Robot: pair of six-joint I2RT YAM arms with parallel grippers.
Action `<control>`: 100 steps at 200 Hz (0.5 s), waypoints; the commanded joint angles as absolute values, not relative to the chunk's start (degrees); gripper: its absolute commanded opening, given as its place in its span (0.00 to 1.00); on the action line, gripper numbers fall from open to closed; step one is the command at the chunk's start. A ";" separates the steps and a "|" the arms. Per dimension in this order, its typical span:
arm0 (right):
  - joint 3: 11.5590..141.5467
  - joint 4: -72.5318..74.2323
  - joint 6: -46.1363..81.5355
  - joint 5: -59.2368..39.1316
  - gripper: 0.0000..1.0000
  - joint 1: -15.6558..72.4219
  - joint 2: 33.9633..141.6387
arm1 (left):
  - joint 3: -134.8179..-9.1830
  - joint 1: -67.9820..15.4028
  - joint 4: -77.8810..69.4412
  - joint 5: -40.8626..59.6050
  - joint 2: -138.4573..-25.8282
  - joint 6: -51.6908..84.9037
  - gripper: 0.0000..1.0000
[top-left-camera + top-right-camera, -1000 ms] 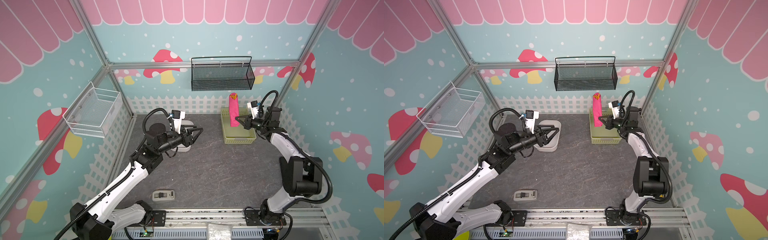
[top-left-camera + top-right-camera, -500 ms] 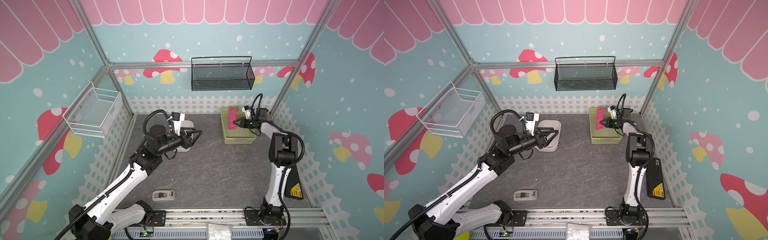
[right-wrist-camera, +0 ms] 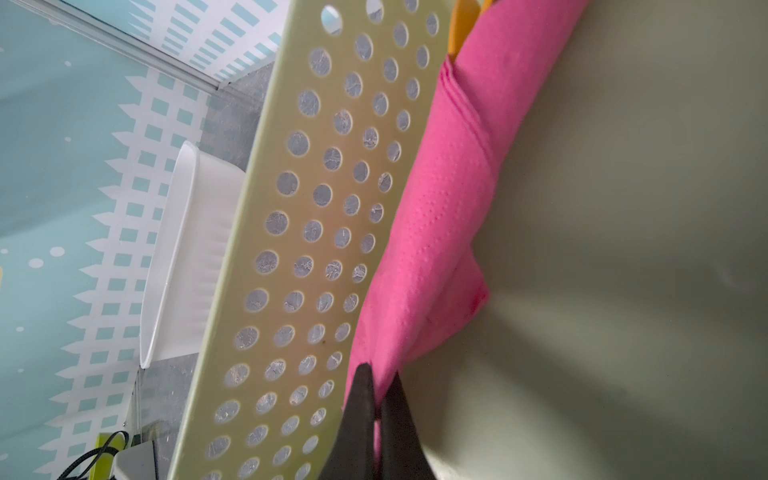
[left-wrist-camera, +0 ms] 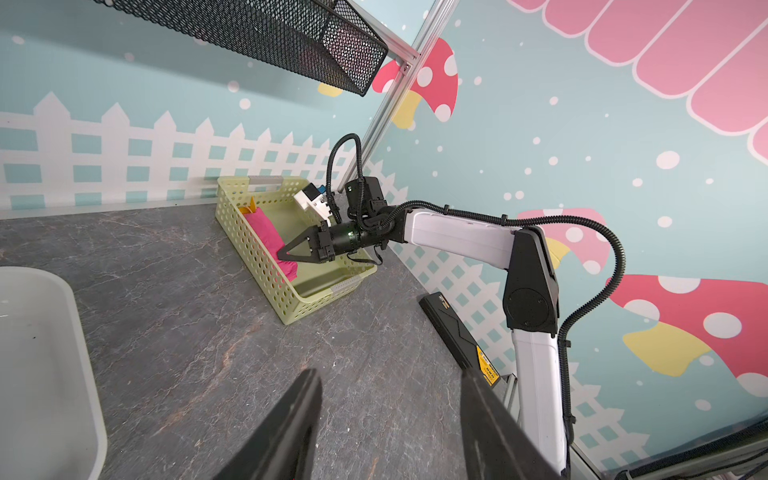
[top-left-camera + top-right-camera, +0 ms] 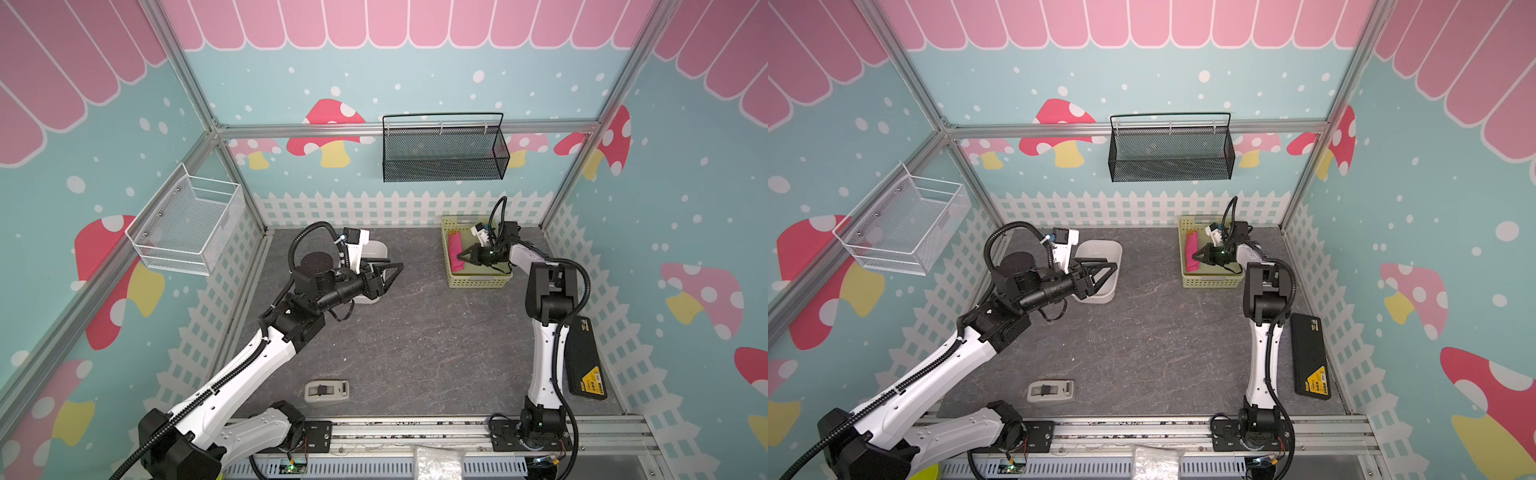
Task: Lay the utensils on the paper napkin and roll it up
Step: 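Lower the pink bundle into the green basket with the right gripper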
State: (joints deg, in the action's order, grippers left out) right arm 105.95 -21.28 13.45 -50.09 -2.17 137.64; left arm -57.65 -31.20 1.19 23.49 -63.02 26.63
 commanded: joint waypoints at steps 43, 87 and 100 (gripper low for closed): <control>108.94 -25.55 10.38 -49.77 0.00 -1.56 141.54 | -57.36 -31.10 1.30 22.63 -62.33 27.08 0.55; 109.42 -26.89 10.28 -46.75 0.00 -1.67 142.95 | -57.35 -31.07 1.35 22.48 -62.36 26.89 0.55; 109.80 -27.44 10.29 -46.04 0.00 -1.67 143.41 | -57.42 -31.07 1.42 22.49 -62.49 26.81 0.55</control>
